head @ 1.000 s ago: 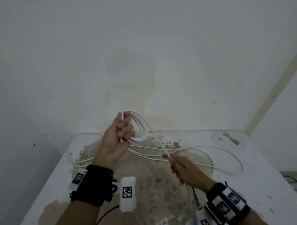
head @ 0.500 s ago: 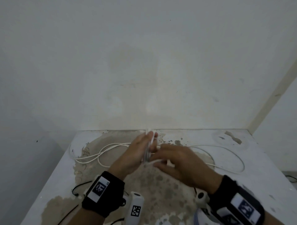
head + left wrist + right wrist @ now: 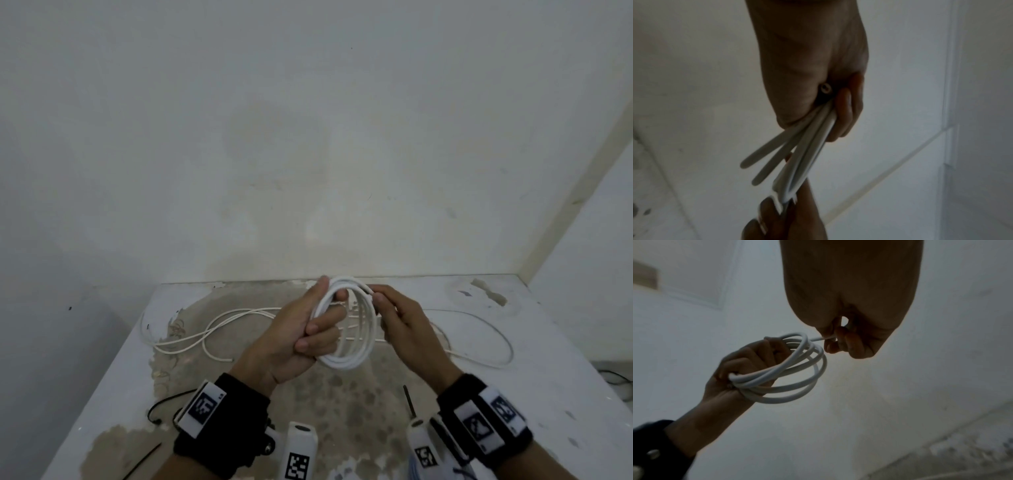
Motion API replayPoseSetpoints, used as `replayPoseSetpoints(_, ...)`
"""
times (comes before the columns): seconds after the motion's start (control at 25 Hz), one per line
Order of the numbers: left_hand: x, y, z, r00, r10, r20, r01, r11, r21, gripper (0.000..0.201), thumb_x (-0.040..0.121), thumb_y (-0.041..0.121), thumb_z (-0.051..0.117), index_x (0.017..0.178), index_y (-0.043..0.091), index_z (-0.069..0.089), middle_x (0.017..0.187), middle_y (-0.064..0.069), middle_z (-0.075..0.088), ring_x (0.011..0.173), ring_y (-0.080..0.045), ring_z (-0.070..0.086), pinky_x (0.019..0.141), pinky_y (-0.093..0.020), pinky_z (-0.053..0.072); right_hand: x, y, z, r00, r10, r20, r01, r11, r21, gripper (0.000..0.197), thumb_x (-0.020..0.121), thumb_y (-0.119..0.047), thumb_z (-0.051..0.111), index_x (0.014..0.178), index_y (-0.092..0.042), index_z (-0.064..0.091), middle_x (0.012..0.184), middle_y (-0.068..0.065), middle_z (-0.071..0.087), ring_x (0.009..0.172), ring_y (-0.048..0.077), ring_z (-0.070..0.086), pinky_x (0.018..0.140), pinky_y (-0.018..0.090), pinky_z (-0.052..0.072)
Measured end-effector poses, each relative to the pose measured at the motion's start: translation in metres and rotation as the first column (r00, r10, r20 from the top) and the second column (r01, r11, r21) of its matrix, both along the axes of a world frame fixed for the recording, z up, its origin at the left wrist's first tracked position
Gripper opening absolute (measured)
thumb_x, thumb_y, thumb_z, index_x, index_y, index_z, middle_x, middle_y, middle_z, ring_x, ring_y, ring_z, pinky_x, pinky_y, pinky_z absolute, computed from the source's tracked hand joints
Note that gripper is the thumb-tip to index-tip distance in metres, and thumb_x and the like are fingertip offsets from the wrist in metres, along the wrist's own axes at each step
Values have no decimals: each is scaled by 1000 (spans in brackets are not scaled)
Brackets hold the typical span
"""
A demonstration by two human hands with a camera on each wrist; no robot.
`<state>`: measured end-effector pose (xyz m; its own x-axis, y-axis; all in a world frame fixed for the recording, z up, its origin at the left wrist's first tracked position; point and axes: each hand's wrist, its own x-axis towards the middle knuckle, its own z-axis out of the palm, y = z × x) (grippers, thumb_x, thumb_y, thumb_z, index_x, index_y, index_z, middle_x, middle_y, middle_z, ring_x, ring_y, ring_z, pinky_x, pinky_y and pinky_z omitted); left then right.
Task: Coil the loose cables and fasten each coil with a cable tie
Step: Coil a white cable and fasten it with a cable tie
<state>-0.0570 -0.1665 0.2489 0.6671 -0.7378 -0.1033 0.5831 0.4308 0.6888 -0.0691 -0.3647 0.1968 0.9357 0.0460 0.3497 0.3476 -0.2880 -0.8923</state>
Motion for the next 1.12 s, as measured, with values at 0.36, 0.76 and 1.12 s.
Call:
replayPoseSetpoints(0.36,0,9,-1,994,-102,-41,101,995,-21,29,96,42,51,85,16,53,43,6,30,26,-1,32,31,-17,13,-19,20,6,993,-28,-112,35,997,65,42,103,-51,36,130,-31,60,121,-13,67,114,5,62,96,24,48)
replayPoseSetpoints(0.76,1,14,1,984,17,180,-86,918,386,35,92,17,29,104,1,58,55,-4,44,52,-20,52,60,-31,48,-24,30,-8,1000,4,-9,-4,997,74,36,103,-25,50,136,-40,54,91,-15,66,70,-3,59,68,24,49)
replayPoseSetpoints(1.12,-4,-3,4,794,108,599,-472,730,494,36,107,26,28,134,26,53,73,-6,54,42,-9,31,41,-20,24,-23,38,5,996,-44,78,51,994,-92,38,103,-18,54,137,-35,57,84,-12,72,52,14,60,52,25,48)
